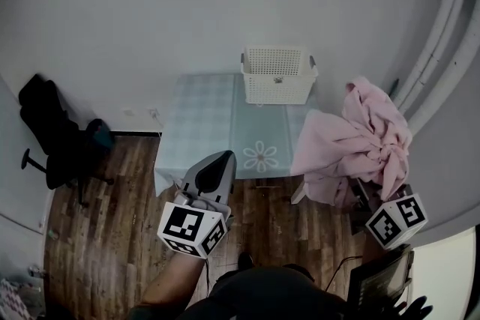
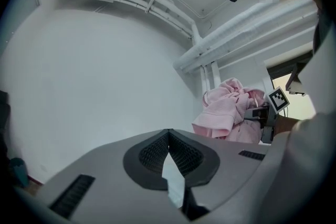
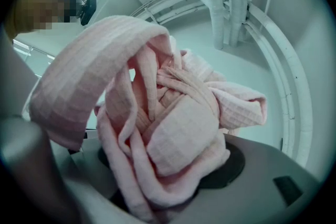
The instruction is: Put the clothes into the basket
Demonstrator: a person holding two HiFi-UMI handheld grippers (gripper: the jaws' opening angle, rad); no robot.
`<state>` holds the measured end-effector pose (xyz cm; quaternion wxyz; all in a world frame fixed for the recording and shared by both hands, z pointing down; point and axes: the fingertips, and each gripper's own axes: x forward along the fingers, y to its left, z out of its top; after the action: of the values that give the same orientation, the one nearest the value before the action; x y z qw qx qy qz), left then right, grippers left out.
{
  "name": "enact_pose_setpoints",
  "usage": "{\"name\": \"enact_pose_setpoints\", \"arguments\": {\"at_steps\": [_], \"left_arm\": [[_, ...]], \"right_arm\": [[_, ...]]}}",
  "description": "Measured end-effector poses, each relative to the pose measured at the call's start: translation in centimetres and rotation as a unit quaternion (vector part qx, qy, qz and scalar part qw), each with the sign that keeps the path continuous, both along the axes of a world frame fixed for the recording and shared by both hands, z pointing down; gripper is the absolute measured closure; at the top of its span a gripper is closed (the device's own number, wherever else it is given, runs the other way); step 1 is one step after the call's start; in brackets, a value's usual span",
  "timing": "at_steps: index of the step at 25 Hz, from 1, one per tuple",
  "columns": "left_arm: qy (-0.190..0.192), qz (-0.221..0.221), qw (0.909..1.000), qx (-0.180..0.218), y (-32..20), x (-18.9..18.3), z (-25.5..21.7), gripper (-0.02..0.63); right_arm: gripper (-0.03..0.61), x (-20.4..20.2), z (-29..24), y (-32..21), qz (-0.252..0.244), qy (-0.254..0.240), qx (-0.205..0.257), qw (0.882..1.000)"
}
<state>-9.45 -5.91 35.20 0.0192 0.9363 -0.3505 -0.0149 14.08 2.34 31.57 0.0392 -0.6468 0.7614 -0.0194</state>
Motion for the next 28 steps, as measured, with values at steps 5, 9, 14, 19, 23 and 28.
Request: {"name": "enact_pose_setpoints", "arguments": {"at_steps": [5,9,14,19,23,28], "left_arm": [[0.006,0.004,0.9999,-0.008,-0.5,-0.2,1.0,0.604],[0.009,0.010,0.9997,-0.018,-1.1,-0.2,1.6,0.604],[-0.003,0.008,0.9995,-0.031,-5.3,1.6,2.6,0.604],[-0.013,-0.004,0.9997,-0.019,-7.0,3.1,1.9,0.604],[-0.022,-0.017,0.9995,-0.018,-11.9,6.3,1.5,0.604],[-0.027,-0.031,0.9991,-0.008,-16.2,10.1,0.8,0.604]], "right_arm": [[0.252,0.0,0.2,0.0,0.007,0.006,-0.004,1.000],[0.252,-0.1,0.0,-0.4,0.011,0.010,-0.006,1.000],[0.252,1.6,1.0,-5.3,0.004,-0.001,-0.015,1.000],[0.253,3.5,1.1,-7.7,-0.005,-0.007,-0.001,1.000],[0.253,7.1,0.8,-13.0,-0.023,-0.010,0.003,1.000],[0.253,11.1,-0.2,-17.8,-0.042,-0.003,0.020,0.999]]}}
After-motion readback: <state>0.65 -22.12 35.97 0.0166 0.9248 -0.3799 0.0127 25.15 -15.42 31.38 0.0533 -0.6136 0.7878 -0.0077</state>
